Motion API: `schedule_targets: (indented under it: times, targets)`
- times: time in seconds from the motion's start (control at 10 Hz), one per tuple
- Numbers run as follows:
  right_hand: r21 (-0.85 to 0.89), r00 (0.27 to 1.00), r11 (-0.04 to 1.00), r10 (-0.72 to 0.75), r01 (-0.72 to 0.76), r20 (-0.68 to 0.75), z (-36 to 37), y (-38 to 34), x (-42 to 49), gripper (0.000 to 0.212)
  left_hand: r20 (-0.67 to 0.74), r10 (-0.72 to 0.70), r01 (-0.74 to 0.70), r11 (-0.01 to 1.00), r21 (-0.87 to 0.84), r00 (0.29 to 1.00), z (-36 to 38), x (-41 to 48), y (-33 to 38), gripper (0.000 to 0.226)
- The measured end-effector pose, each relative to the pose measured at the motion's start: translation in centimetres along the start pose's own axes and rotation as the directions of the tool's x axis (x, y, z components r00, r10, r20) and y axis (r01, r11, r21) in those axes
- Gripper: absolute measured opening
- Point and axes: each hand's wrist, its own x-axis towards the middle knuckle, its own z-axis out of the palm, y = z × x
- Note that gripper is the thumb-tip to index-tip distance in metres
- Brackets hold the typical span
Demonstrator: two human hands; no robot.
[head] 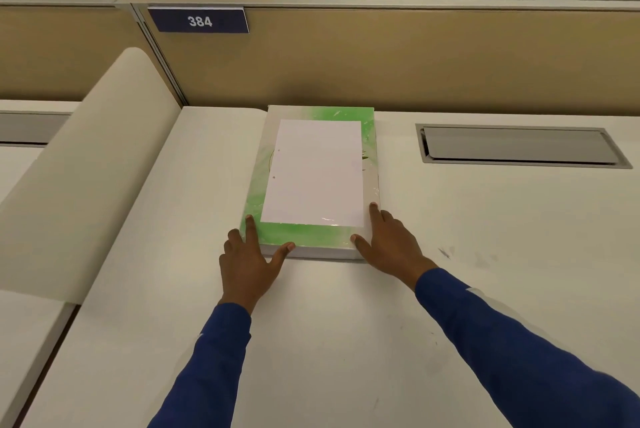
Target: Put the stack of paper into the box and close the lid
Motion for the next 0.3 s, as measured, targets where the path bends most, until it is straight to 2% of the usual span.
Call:
schedule_targets:
  times: [0.2, 0.3]
  targets:
    - [0.085, 0.993, 0.996, -0.011, 0.001, 0.117, -1.0, 1.0, -0.8, 0.094, 0.042, -0.028, 0.024, 0.997, 0.076, 0.999, 0.0, -0.5, 0.5, 0.105]
    - [0.114, 0.997, 0.993, -0.032, 0.023, 0.074, -0.9, 2.6, -2.6, 0.096, -0.014, -0.075, 0.075, 0.995, 0.064, 0.997, 0.7, -2.0, 1.5, 0.108]
